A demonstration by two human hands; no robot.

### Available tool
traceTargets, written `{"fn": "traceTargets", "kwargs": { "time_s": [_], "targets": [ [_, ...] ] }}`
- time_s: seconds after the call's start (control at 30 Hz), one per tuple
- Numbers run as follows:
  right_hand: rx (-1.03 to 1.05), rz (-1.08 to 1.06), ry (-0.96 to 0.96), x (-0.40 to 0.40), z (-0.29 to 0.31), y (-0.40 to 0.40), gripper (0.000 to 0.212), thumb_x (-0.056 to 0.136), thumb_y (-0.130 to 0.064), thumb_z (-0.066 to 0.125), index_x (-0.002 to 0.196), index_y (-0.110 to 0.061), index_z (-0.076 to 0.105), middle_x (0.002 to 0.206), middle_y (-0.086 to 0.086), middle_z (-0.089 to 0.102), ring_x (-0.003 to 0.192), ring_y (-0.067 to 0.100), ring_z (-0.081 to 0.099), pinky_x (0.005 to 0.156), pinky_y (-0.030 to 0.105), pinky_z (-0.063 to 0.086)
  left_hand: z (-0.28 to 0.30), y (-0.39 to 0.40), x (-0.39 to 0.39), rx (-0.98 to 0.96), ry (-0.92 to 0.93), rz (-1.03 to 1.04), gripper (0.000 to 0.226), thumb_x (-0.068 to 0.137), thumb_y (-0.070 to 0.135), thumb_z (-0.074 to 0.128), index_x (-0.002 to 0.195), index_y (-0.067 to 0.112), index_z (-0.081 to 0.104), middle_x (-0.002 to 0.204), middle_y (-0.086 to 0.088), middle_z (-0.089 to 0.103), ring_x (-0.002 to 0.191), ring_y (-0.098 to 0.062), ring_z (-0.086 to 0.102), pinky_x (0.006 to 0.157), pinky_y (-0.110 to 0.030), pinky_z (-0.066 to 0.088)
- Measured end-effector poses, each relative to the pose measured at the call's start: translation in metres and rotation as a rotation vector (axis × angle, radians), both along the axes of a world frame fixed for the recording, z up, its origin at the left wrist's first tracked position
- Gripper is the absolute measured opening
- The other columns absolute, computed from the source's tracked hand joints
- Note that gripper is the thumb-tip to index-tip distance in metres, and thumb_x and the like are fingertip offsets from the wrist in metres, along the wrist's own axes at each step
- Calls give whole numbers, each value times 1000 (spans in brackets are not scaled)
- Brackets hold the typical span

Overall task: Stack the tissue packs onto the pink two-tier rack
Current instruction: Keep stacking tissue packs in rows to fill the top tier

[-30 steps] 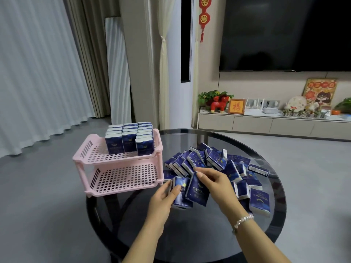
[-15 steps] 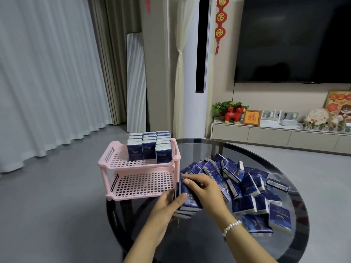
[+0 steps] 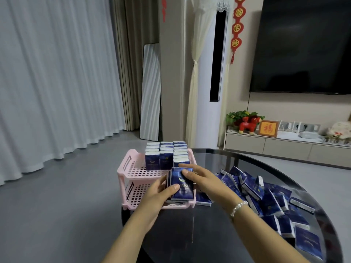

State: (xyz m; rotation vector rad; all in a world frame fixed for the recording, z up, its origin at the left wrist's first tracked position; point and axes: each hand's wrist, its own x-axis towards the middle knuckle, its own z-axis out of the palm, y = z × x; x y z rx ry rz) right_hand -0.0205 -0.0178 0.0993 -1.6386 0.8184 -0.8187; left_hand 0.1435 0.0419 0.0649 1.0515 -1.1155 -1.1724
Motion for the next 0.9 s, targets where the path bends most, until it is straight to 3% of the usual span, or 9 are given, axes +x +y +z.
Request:
{"fn": "traceTargets", "kwargs": {
  "time_s": [0.13,0.27,0.4,0.53,0.67,0.8,0.9],
  "targets": [
    [-43,124,47,11,19,-12,33,91,-34,57,120,-18,60,113,4,69,104,19,66,94,36,51,9,-12,15,-18,-14,-14,45,85,14,67,127,24,55,113,-5,71,104,-23,67,90,-39,51],
    [-135,117,114,29,36,-25,28,91,-29,58,115,-16,64,107,3,71,98,16,68,88,28,54,20,-28,32,-40,-90,7,53,75,28,68,126,34,55,112,1,71,102,-18,68,88,-35,52],
    [-295,54,238,51,48,-46,32,89,-34,59,119,-22,62,111,-7,68,97,4,65,86,23,53,32,-47,52,-76,-254,62,35,85,32,69,116,41,57,114,12,67,103,-6,66,89,-25,50],
    [-399,-20,390,69,49,-68,43,90,-37,58,130,-24,53,119,-7,63,101,1,57,79,13,47,33,-70,69,-56,-453,112,30,89,30,63,114,42,53,118,12,65,107,-6,60,95,-27,47],
    [-481,-69,553,75,37,-89,47,90,-43,55,134,-29,47,128,-4,58,113,12,54,96,27,45,26,-88,72,-21,-565,132,47,90,32,63,133,34,46,127,11,58,117,-10,53,98,-28,42],
    [-533,-97,594,78,24,-101,51,89,-39,57,137,-26,44,137,-4,50,123,13,48,105,32,39,15,-102,71,-19,-664,144,60,88,34,64,142,33,38,135,9,53,122,-11,51,105,-34,41],
    [-606,-74,629,78,18,-103,53,89,-33,60,138,-24,43,142,-3,43,129,13,42,109,33,36,9,-106,68,-60,-712,157,61,89,29,63,144,32,35,136,11,49,120,-7,48,100,-24,38]
  ]
}}
